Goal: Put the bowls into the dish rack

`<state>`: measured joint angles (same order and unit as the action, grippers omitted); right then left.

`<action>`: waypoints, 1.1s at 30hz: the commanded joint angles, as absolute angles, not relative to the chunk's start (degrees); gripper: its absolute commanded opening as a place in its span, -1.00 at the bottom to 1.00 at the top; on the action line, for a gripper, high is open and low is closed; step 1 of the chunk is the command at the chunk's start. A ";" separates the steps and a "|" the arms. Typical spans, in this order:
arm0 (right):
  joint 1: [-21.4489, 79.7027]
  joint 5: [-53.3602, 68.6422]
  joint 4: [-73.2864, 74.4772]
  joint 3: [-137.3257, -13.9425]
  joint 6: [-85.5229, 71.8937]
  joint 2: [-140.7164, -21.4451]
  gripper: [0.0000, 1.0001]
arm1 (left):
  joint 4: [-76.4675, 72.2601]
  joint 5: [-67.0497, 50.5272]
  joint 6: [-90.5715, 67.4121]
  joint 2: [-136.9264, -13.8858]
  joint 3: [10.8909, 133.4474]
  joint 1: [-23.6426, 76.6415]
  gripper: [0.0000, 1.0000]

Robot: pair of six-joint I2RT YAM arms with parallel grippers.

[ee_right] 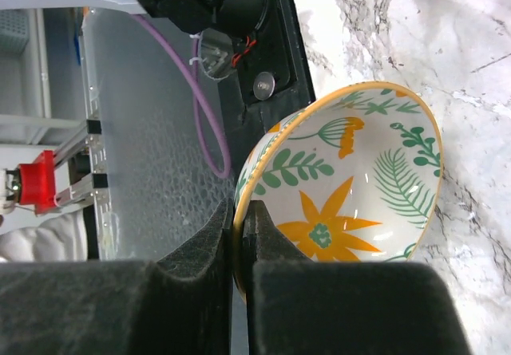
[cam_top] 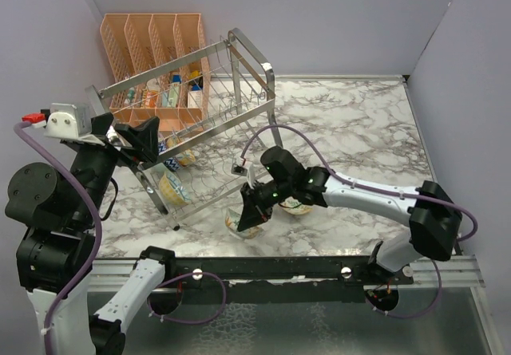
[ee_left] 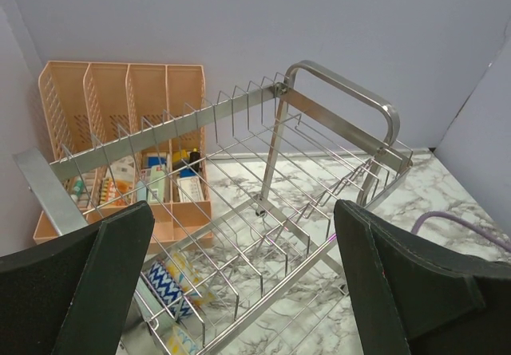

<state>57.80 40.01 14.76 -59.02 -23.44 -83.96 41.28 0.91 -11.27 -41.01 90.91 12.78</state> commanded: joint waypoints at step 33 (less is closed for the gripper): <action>50.01 46.34 -58.28 -66.76 -60.71 -114.75 -0.98 | 41.22 1.98 -10.14 -42.25 92.02 13.01 0.99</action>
